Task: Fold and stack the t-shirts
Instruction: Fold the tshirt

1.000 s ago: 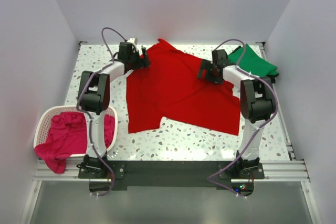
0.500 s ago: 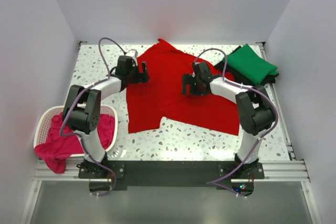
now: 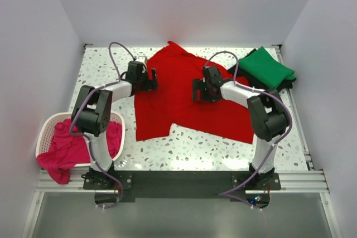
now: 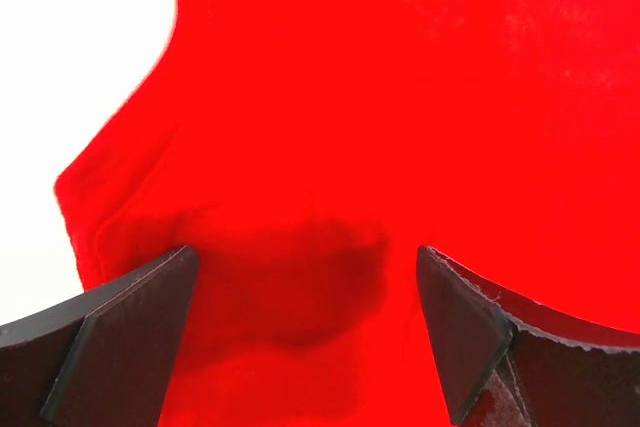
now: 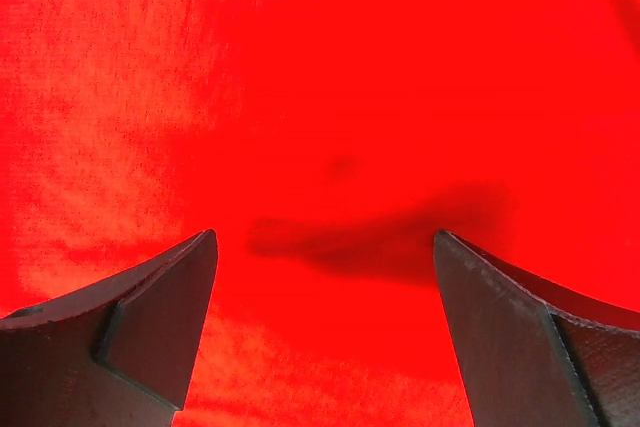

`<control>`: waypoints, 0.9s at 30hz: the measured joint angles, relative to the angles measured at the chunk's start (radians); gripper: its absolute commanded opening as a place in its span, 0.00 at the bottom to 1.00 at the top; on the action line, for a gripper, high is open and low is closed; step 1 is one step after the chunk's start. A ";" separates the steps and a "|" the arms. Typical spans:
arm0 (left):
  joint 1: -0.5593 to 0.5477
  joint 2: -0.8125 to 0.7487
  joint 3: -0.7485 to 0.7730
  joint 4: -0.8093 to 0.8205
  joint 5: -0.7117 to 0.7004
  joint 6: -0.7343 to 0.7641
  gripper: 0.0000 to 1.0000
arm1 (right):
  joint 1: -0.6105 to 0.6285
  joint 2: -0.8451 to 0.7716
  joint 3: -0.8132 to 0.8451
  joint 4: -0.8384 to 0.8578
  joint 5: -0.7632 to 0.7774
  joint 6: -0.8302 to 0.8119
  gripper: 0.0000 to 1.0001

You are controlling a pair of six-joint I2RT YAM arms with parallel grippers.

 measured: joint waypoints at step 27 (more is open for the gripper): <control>0.025 0.328 0.493 -0.101 0.001 0.022 0.96 | -0.129 0.255 0.371 -0.049 -0.064 -0.015 0.93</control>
